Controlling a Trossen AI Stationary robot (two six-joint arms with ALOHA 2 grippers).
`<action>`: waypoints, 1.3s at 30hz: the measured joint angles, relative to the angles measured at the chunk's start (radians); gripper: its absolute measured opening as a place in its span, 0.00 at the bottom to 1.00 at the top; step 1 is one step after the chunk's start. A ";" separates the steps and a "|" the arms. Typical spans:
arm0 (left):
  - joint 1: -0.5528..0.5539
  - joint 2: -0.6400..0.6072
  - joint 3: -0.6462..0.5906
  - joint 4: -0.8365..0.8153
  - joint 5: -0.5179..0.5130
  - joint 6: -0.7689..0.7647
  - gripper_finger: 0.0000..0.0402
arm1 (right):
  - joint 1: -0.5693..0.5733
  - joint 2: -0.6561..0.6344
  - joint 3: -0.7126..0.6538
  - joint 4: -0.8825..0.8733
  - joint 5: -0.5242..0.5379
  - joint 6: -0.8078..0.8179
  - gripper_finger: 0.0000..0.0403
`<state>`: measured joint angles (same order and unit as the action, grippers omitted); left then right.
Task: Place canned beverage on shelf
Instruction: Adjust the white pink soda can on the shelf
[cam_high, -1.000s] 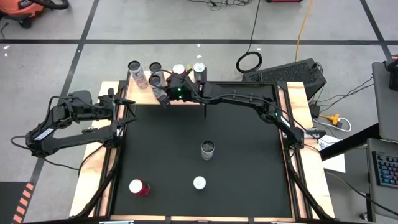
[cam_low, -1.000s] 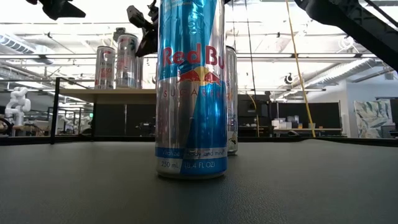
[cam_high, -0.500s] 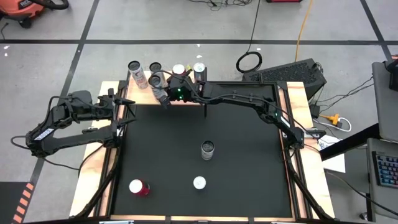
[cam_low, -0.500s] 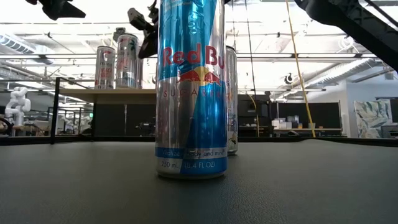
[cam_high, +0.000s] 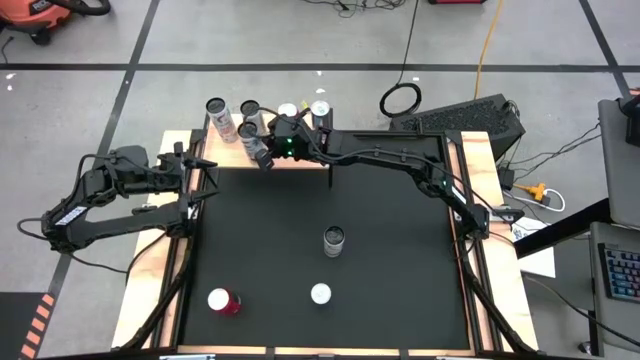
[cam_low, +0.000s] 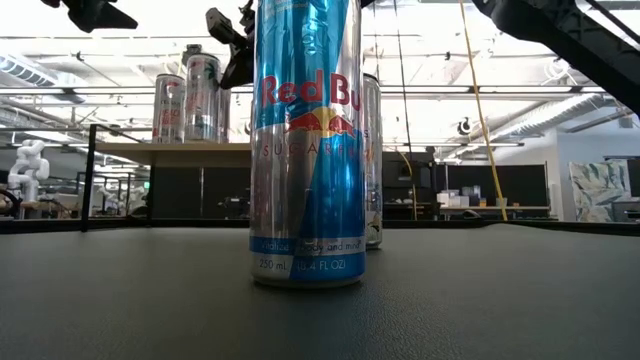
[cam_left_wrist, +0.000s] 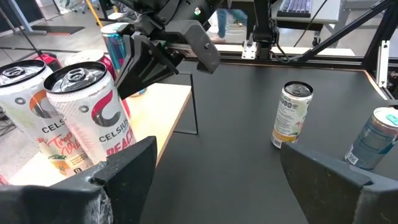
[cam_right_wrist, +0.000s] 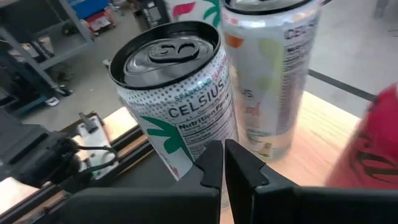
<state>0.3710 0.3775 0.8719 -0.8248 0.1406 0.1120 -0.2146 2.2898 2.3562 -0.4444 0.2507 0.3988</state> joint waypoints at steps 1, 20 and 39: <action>0.000 0.000 0.000 0.000 0.000 0.000 0.85 | 0.000 0.000 0.000 0.003 -0.002 0.000 0.00; 0.000 0.066 0.000 0.036 0.023 0.024 0.85 | 0.006 -0.053 0.000 -0.140 0.006 -0.099 0.00; 0.000 0.076 0.000 0.062 -0.115 -0.087 0.85 | 0.023 -0.167 -0.001 -0.327 0.005 -0.202 0.00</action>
<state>0.3706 0.4534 0.8719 -0.7624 0.0257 0.0246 -0.1921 2.1227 2.3554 -0.7710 0.2561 0.1963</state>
